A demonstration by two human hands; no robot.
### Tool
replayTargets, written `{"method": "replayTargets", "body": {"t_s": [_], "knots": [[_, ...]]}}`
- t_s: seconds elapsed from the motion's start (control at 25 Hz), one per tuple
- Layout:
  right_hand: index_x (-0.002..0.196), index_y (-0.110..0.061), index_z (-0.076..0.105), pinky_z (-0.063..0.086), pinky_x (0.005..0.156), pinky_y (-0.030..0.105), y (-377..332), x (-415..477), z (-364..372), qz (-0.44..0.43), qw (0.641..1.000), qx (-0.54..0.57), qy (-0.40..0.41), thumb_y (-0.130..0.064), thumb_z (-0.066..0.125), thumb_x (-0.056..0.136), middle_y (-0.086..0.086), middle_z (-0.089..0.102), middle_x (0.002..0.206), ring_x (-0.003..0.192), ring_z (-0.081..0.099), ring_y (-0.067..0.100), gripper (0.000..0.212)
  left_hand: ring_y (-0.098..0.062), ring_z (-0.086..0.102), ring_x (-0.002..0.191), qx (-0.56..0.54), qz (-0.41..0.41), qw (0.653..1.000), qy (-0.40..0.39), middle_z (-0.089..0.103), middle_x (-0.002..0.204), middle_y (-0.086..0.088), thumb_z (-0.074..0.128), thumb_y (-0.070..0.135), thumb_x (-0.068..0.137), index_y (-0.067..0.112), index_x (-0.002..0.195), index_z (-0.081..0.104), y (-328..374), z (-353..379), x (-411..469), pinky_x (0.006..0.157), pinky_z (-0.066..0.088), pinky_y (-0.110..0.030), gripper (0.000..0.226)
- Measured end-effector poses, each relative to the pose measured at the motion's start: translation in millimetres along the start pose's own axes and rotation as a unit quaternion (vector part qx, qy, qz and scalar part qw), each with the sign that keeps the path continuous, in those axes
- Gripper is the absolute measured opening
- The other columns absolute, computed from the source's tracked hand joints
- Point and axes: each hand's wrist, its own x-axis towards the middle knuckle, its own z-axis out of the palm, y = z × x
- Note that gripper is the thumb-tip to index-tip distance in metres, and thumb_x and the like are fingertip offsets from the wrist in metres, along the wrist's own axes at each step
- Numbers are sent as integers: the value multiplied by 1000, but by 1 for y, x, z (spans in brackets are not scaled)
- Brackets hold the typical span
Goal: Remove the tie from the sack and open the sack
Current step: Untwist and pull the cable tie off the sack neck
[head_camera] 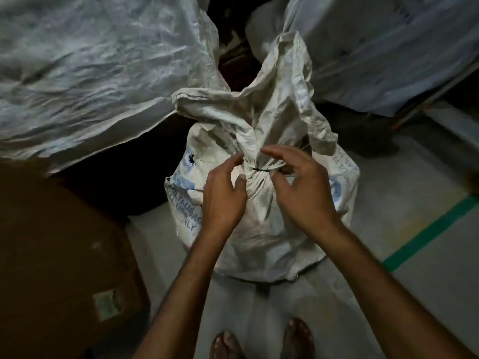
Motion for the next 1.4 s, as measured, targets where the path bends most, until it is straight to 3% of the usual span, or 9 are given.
{"method": "replayTargets", "body": {"t_s": [0.12, 0.2, 0.36, 0.48, 0.6, 0.72, 0.92, 1.16, 1.4], "knots": [[128, -20, 70, 29, 102, 4, 25, 16, 19, -97, 988, -119, -33, 12, 64, 81, -8, 64, 133, 124, 50, 12, 58, -17, 56, 128, 51, 101, 993, 18, 61, 140, 3, 58, 0, 90, 27, 143, 57, -24, 12, 24, 108, 45, -36, 59], [126, -21, 71, 34, 100, 9, 43, 26, 29, -96, 986, -135, -29, 11, 67, 80, -7, 66, 130, 121, 54, 11, 56, -14, 61, 114, 38, 126, 991, -1, 63, 132, 4, 60, -4, 89, 30, 135, 63, -32, 18, 45, 98, 49, -31, 57], [111, -17, 74, 59, 87, 23, 71, 25, 41, 80, 991, 108, -8, 15, 71, 77, -6, 74, 107, 101, 71, 7, 47, 0, 71, 89, -73, 89, 993, -40, 71, 114, 10, 70, -6, 88, 24, 114, 73, -41, 21, 66, 80, 59, -25, 40], [110, -14, 73, 61, 91, 34, 94, 17, 45, 137, 965, 225, -15, 15, 80, 75, 1, 76, 103, 100, 73, 12, 47, -6, 73, 86, -142, 87, 982, -86, 73, 99, 3, 77, -9, 83, 11, 110, 70, -56, 22, 67, 72, 57, -21, 34], [109, -20, 76, 59, 87, 23, 92, 7, 52, 101, 984, 149, 12, -2, 85, 77, -5, 76, 96, 93, 72, 5, 38, -17, 73, 93, -85, 115, 984, -108, 75, 100, 2, 83, 9, 78, 17, 109, 72, -71, 31, 59, 81, 61, -36, 33], [115, -27, 76, 50, 78, 8, 73, -1, 53, 92, 995, 40, 10, -21, 87, 79, -16, 73, 97, 89, 66, -9, 38, -9, 69, 103, -8, 121, 991, -60, 75, 107, 14, 77, 36, 75, 27, 117, 73, -70, 31, 48, 93, 58, -38, 43], [131, -29, 68, 48, 90, 20, 66, -13, 57, 103, 993, -43, 39, -28, 87, 79, -10, 72, 124, 110, 65, 4, 55, -1, 67, 110, 26, 144, 989, -36, 72, 120, 16, 78, 36, 85, 39, 128, 63, -67, 39, 32, 91, 59, -40, 45], [122, -22, 74, 55, 99, 38, 78, -28, 65, 90, 992, -60, 60, -26, 79, 88, -7, 73, 121, 111, 65, 11, 35, -5, 68, 92, 100, 170, 979, -39, 68, 119, 11, 73, 40, 92, 33, 121, 64, -67, 44, 22, 80, 56, -33, 31], [119, -18, 75, 44, 91, 25, 83, -23, 70, 99, 988, -88, 84, -20, 71, 95, -3, 69, 119, 111, 61, 14, 24, -4, 66, 78, 129, 188, 973, -16, 72, 100, 13, 72, 37, 91, 33, 105, 73, -64, 44, 30, 71, 50, -27, 15]]}}
